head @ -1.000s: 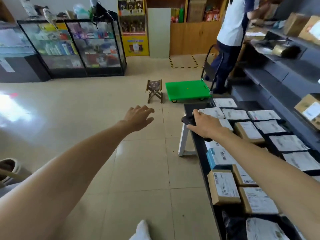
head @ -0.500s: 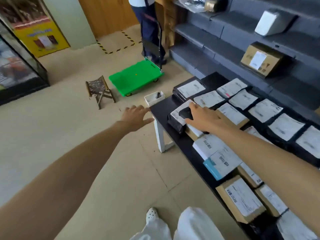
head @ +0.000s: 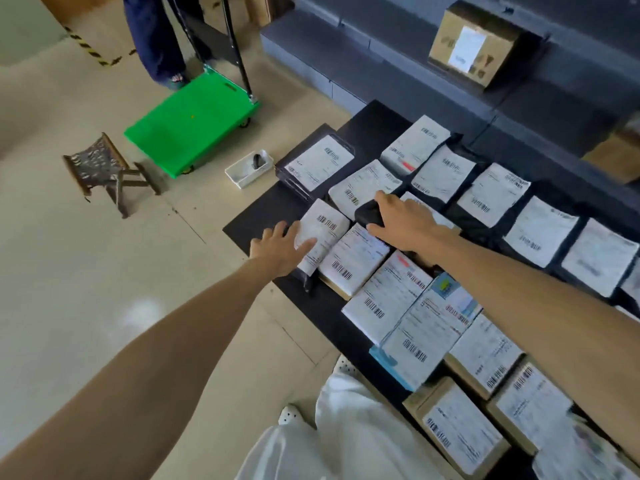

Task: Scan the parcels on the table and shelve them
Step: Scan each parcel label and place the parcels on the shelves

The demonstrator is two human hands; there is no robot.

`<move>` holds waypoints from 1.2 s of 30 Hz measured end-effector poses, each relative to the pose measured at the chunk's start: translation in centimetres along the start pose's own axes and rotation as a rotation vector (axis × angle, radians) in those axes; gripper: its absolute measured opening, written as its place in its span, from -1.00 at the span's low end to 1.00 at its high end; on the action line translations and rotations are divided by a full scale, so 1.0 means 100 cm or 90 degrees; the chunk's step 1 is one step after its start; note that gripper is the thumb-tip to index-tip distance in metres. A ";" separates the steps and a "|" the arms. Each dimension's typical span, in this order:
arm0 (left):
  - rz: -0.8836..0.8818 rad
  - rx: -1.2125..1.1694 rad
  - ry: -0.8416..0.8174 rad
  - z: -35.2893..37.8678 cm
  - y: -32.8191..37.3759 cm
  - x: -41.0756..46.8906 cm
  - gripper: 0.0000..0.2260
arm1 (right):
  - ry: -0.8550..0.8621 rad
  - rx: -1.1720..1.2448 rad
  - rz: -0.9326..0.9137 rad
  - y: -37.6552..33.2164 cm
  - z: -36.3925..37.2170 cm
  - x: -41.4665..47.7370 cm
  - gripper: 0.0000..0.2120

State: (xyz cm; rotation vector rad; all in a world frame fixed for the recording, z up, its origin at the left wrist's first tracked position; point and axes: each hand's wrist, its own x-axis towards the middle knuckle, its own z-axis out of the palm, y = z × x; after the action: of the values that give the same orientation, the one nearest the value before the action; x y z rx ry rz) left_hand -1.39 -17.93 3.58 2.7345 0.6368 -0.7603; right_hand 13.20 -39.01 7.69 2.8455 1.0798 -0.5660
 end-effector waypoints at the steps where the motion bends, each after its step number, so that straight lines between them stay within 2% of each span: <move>1: -0.017 -0.029 -0.009 0.002 0.006 0.005 -0.27 | -0.004 0.006 0.001 0.002 0.001 0.005 -0.52; 4: -0.063 -0.121 0.001 0.011 0.023 0.022 -0.07 | -0.015 0.016 0.000 0.012 0.008 0.016 -0.51; 9: -0.077 -0.153 0.004 0.023 0.027 0.037 0.17 | -0.037 0.042 0.018 0.026 0.017 0.022 -0.47; 15: -0.033 -0.120 -0.011 0.016 0.019 0.046 0.16 | -0.037 0.048 0.056 0.021 0.017 0.020 -0.44; 21: 0.010 -0.129 -0.004 0.012 0.010 0.045 0.04 | -0.002 0.065 0.096 -0.018 0.001 0.006 -0.53; 26: 0.057 -0.099 -0.031 0.010 -0.015 0.042 0.07 | 0.003 0.066 0.140 -0.058 -0.009 -0.015 -0.54; 29: 0.119 -0.030 -0.034 0.006 -0.035 0.036 0.12 | 0.012 0.067 0.161 -0.083 -0.015 -0.033 -0.53; 32: 0.159 0.006 0.001 -0.009 -0.050 0.030 0.12 | 0.030 0.061 0.172 -0.105 -0.023 -0.049 -0.51; 36: 0.244 0.060 0.118 -0.060 -0.057 0.026 0.11 | 0.059 0.098 0.200 -0.130 -0.042 -0.061 -0.54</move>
State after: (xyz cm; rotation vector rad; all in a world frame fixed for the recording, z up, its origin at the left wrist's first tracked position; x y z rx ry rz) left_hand 0.59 -10.00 6.65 2.9055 0.0981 -0.4612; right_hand 1.84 -32.32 14.91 3.1138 0.5990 -0.5157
